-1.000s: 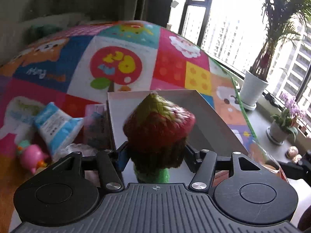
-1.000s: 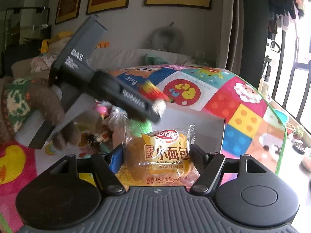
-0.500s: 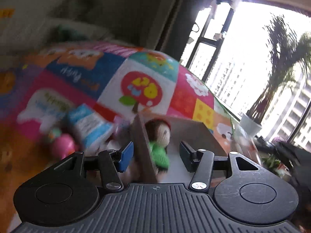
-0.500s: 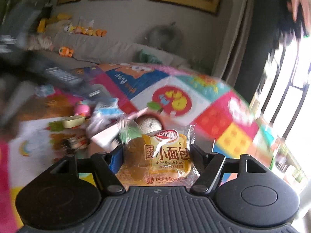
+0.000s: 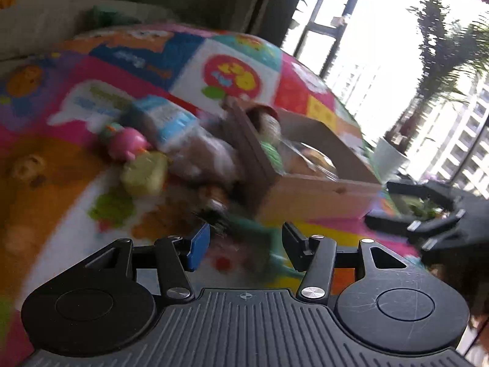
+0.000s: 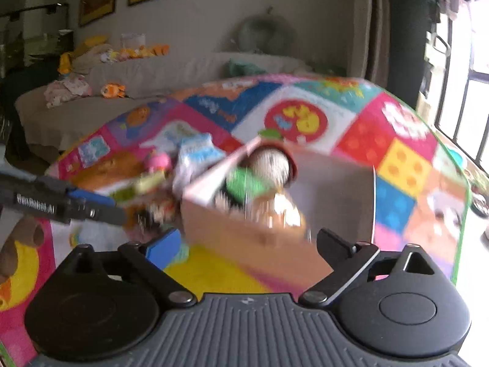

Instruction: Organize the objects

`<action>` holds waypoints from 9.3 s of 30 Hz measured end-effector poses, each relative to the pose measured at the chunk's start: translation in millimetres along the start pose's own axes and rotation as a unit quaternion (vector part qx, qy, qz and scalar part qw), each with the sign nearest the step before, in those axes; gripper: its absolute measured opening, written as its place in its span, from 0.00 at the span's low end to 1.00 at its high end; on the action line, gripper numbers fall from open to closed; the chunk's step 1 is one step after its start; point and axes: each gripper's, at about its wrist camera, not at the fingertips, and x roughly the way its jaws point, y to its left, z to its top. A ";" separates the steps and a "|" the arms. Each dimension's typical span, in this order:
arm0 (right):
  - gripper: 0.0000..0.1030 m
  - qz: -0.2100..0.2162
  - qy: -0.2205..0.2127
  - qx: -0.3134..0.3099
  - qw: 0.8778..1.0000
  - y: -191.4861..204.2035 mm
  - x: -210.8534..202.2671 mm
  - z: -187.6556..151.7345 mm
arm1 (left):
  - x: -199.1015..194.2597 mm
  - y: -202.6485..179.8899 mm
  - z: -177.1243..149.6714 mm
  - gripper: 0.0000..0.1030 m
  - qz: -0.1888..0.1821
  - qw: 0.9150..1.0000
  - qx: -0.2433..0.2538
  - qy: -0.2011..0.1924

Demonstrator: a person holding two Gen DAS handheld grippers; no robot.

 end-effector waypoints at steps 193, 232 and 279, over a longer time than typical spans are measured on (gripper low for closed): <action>0.39 -0.029 -0.070 0.111 0.991 -63.3 -92.5 -40.2 | 9.0 -71.5 23.0 0.18 0.003 0.998 0.053 -0.025; 0.97 0.030 0.012 0.125 0.992 12.6 6.5 -59.7 | 123.9 75.9 163.8 0.18 0.164 0.959 -0.218 0.075; 1.00 0.042 0.073 0.126 0.989 4.7 21.9 -60.2 | 52.6 -39.5 11.3 0.29 -0.008 0.959 0.197 0.204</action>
